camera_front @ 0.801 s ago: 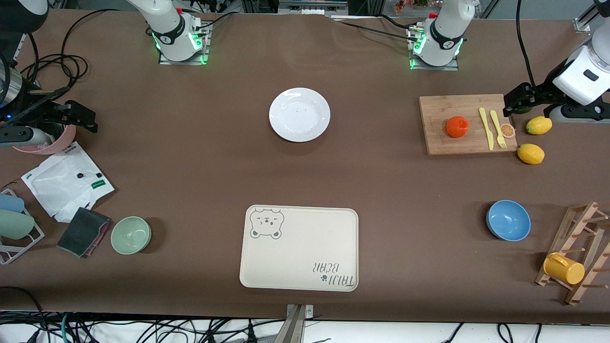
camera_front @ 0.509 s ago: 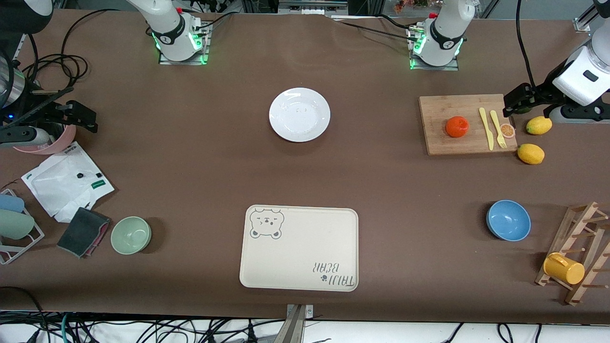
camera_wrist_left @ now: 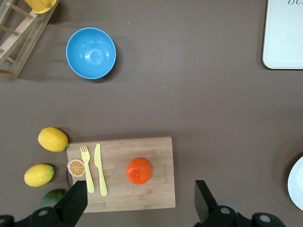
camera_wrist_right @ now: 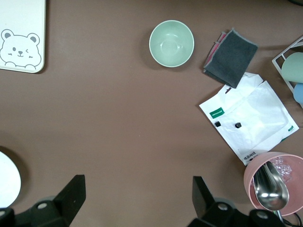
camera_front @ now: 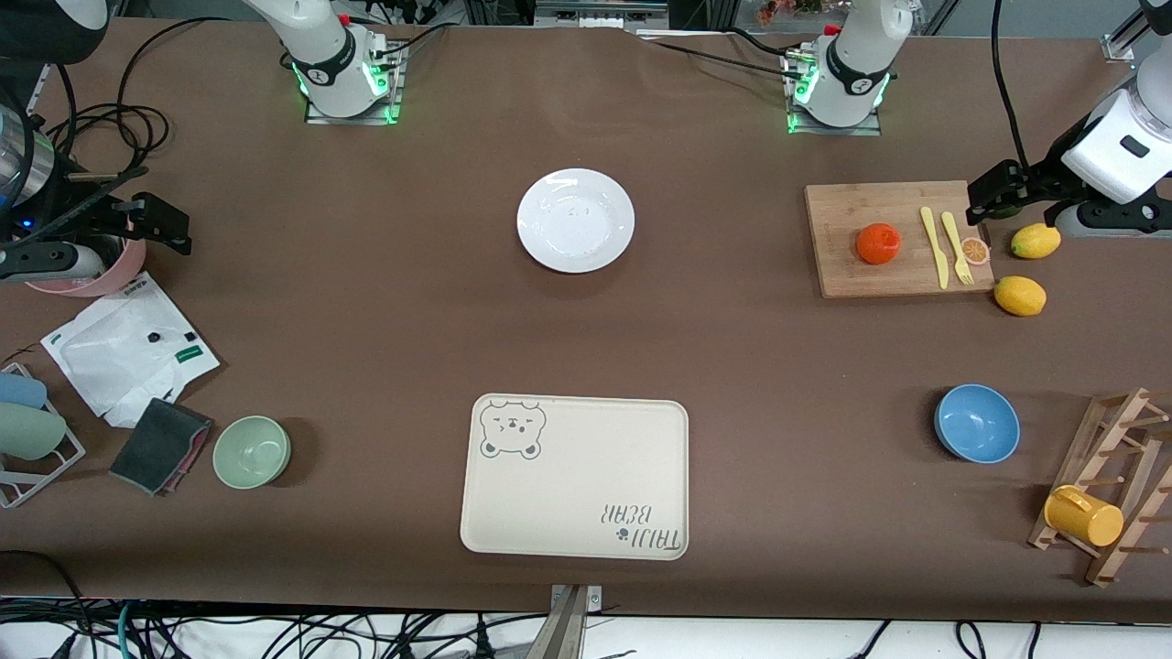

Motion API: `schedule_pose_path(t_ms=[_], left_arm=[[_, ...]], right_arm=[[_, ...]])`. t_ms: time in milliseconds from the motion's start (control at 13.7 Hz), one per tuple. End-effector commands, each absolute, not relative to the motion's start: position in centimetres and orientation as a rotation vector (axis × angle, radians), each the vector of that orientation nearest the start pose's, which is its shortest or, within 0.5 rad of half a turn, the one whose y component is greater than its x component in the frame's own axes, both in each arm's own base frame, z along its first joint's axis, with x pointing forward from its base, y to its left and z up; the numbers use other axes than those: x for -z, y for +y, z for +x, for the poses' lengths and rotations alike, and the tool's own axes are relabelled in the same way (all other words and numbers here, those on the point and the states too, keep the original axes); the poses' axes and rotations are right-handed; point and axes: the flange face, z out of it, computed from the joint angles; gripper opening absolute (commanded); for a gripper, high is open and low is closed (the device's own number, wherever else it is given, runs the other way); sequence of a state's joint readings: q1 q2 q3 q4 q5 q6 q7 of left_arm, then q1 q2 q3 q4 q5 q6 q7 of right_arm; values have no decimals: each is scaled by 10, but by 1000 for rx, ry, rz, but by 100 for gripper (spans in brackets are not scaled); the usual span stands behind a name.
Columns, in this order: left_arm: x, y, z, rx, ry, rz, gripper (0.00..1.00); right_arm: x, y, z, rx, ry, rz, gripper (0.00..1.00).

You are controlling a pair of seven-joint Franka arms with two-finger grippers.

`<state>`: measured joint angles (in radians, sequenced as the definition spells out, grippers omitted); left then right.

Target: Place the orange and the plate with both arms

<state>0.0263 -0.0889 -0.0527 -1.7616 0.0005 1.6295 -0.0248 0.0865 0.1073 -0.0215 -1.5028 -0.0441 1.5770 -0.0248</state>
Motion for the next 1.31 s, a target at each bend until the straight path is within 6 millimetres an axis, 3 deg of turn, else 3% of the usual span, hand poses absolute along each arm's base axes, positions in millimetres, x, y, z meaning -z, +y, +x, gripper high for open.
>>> schedule_pose_path(t_ms=[0,946,1237], left_arm=[[-592,-13,528,-78,17,-3151,100],[-593,-12,527,-80,13,-3151,100],[-587,-20,527,-114,30,-3144,100]], right_arm=[[-603,35,584,-57,-172,-3193,100],[-602,30,587,-54,-150,-3230,100],[-602,25,587,-55,-130,-3223,100]])
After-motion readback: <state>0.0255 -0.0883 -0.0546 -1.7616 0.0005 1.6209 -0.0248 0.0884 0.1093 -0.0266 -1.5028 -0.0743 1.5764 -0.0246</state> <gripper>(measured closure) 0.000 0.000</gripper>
